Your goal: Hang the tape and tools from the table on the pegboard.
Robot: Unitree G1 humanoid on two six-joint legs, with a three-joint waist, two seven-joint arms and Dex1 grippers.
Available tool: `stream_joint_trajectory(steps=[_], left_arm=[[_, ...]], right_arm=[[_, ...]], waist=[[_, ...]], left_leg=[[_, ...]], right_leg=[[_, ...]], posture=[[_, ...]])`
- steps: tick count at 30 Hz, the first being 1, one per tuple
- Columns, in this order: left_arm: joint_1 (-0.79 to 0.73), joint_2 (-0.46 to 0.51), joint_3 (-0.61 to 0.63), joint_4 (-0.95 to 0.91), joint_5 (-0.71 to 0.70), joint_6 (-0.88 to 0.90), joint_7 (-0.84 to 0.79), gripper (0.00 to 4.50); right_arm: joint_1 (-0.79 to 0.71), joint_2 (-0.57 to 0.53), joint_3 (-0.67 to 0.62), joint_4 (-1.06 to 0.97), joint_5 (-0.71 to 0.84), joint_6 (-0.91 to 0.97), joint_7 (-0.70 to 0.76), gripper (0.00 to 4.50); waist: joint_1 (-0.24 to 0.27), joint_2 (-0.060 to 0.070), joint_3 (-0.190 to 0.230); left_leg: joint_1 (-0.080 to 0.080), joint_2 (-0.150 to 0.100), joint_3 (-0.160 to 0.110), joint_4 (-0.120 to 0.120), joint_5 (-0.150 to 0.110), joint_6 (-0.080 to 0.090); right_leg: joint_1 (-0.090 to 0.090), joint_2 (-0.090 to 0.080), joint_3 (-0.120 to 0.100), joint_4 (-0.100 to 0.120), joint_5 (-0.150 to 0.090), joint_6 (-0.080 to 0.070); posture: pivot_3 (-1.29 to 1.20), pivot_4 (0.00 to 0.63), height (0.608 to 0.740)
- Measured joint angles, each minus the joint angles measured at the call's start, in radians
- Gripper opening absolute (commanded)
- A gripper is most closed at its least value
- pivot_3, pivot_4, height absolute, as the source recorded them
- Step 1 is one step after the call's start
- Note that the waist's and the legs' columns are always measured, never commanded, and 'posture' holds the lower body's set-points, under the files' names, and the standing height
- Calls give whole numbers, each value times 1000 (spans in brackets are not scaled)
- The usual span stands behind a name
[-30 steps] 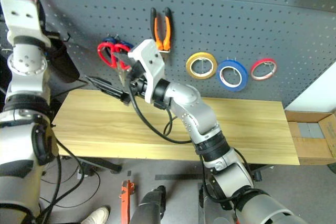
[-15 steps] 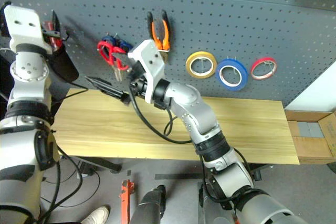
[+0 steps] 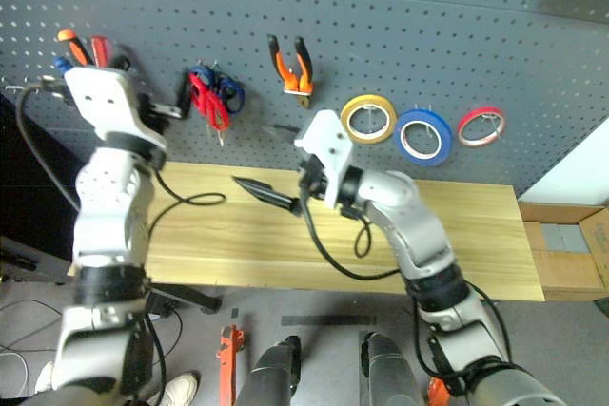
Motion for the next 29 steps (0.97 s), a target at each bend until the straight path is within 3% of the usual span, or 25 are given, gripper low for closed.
stream_joint_trajectory(steps=[5,11,14,18,22,25,29], left_arm=[[154,-105,-96,-288,40,207,60,4459],[270,-223,-154,-365,71,291,100,4459],[356,-265,-153,-253,53,315,91,4459],[379,-255,-100,-69,40,334,53,4459],[356,-228,-62,30,23,328,2,4459],[356,-212,-51,96,7,308,-55,4459],[351,-200,-42,163,-2,286,-123,4459]], right_arm=[[172,-138,35,-79,-88,-42,14,4500],[274,-106,24,-71,-127,-66,-71,4500],[293,-82,-1,4,-172,-36,-168,4500],[298,-60,-50,120,-240,60,-317,4500],[299,-2,-126,178,-242,144,-434,4500],[300,22,-189,202,-239,186,-508,4500],[330,33,-239,213,-241,209,-570,4500]], waist=[[-7,0,-29],[-24,3,-86],[-38,4,-112],[-54,11,-133],[-62,10,-149],[-61,13,-160],[-63,15,-163]], left_leg=[[3,0,2,1,1,-2],[24,2,6,1,2,-1],[34,3,7,0,0,-3],[30,5,6,-1,-3,-7],[30,4,13,0,-3,-6],[31,4,13,-2,-2,3],[32,6,13,-6,-2,4]], right_leg=[[2,2,2,-2,0,1],[23,5,4,-6,-3,-3],[34,4,4,-14,-3,-3],[39,4,0,-35,1,-2],[39,0,5,-36,7,6],[38,1,5,-33,7,5],[37,3,5,-31,5,1]], posture=[[-63,100,740],[-82,55,740],[-87,42,740],[-86,32,740],[-86,29,740],[-92,28,740],[-95,27,740]])
